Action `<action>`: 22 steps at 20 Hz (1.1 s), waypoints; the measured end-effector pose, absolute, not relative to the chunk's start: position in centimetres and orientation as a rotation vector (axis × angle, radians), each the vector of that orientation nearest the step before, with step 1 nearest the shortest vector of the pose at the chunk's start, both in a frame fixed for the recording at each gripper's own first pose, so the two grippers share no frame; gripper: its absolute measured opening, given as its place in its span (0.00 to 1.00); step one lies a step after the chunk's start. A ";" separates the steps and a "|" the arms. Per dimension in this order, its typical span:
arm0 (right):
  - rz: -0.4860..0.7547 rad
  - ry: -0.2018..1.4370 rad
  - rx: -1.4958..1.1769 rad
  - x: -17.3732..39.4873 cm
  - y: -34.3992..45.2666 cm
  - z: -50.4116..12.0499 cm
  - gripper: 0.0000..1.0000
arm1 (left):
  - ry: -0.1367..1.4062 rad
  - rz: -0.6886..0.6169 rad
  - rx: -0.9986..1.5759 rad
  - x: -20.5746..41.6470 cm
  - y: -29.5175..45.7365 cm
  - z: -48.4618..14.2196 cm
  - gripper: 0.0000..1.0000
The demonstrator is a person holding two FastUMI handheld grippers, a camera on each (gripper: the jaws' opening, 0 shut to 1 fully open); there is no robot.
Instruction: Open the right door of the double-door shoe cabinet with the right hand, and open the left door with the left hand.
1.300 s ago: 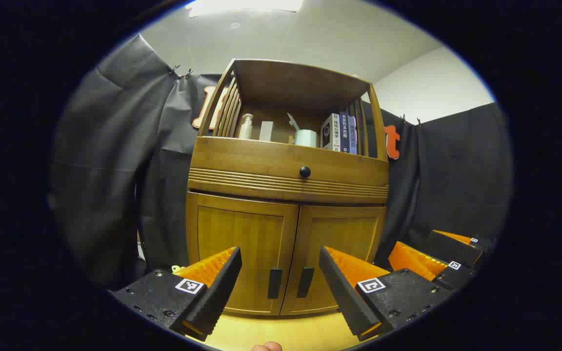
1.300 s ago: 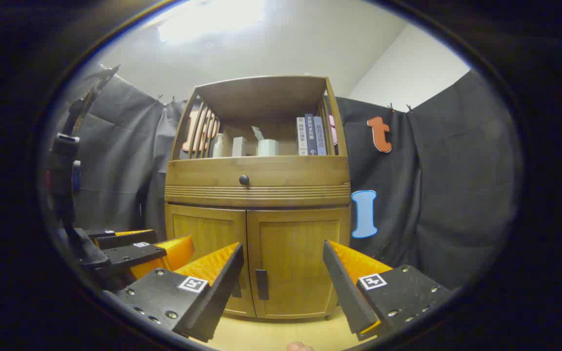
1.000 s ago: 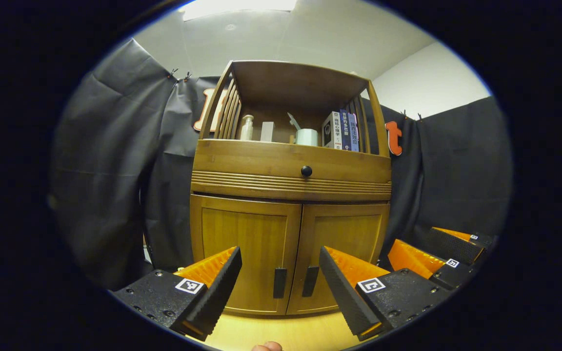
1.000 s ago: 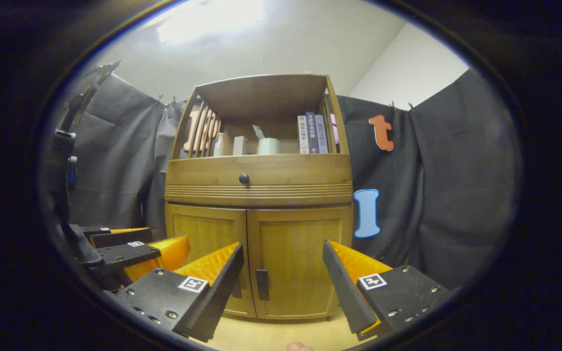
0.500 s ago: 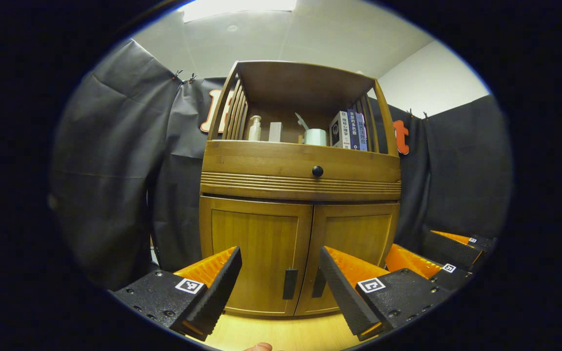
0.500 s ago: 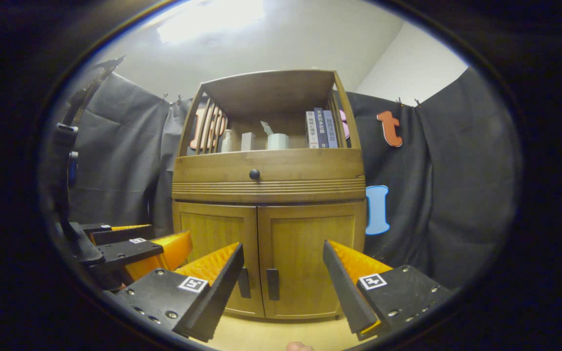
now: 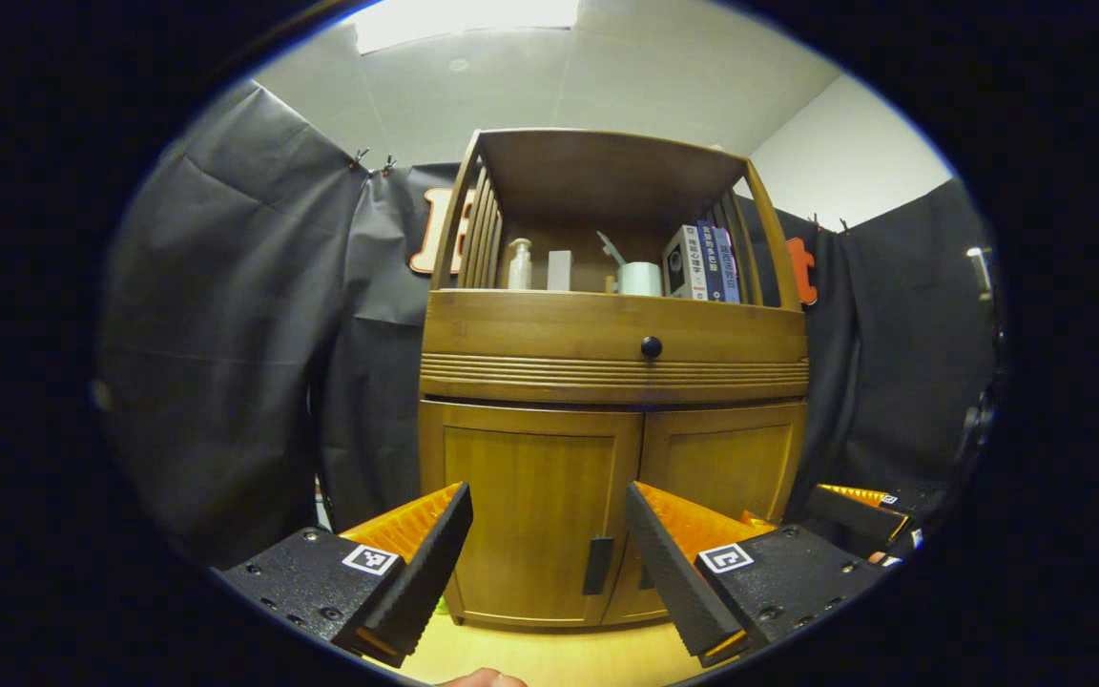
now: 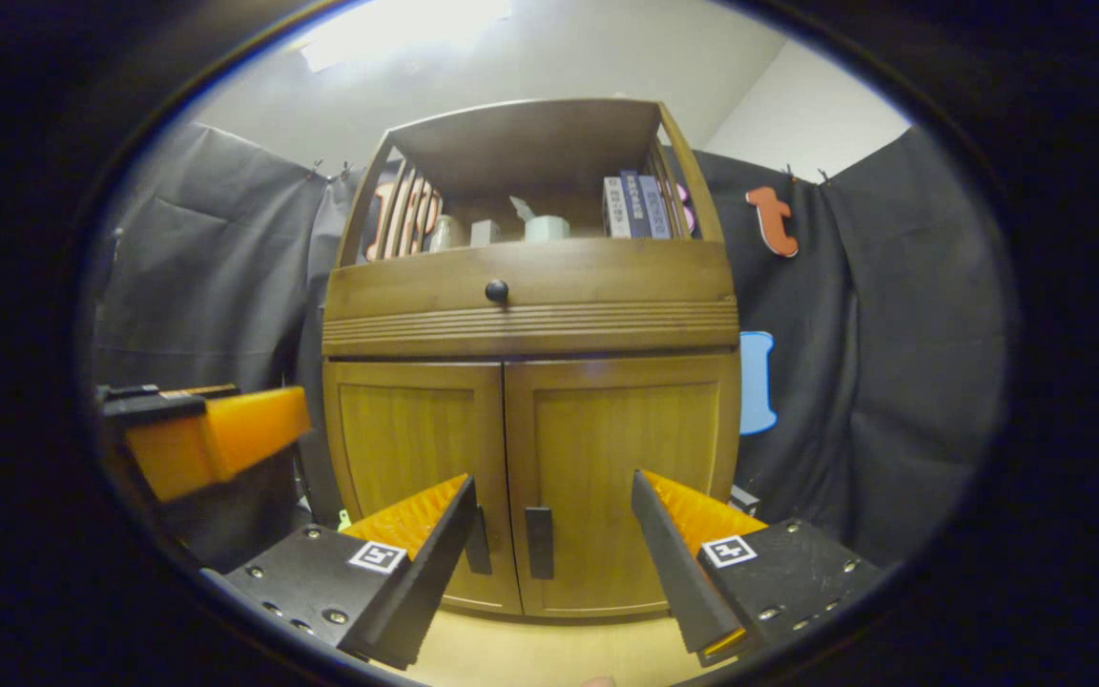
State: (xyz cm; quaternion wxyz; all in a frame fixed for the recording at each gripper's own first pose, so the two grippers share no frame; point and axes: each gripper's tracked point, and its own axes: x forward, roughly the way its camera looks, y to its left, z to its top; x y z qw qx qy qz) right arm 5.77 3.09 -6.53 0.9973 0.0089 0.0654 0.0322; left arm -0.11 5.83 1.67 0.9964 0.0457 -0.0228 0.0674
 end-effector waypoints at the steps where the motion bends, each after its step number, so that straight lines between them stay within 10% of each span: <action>1: 0.065 0.150 0.014 6.5 3.2 -7.5 0.94 | -0.047 0.154 0.103 -0.4 6.5 1.8 0.97; 8: 0.094 0.303 0.028 11.2 4.6 -15.6 0.95 | -0.052 0.319 0.141 -2.3 12.1 2.5 0.97; 14: 0.092 0.387 -0.017 14.8 5.8 -20.5 0.60 | -0.036 0.443 0.175 -4.7 15.7 2.3 0.97; 19: 0.054 0.403 -0.046 16.9 6.1 -22.3 0.60 | -0.029 0.497 0.183 -5.8 17.2 2.3 0.98; 20: 0.052 0.406 -0.042 17.3 6.2 -22.6 0.44 | -0.029 0.503 0.184 -5.9 17.3 2.3 0.99; 22: 0.050 0.410 -0.042 18.0 6.2 -22.9 0.43 | -0.032 0.508 0.186 -6.1 17.5 2.5 0.98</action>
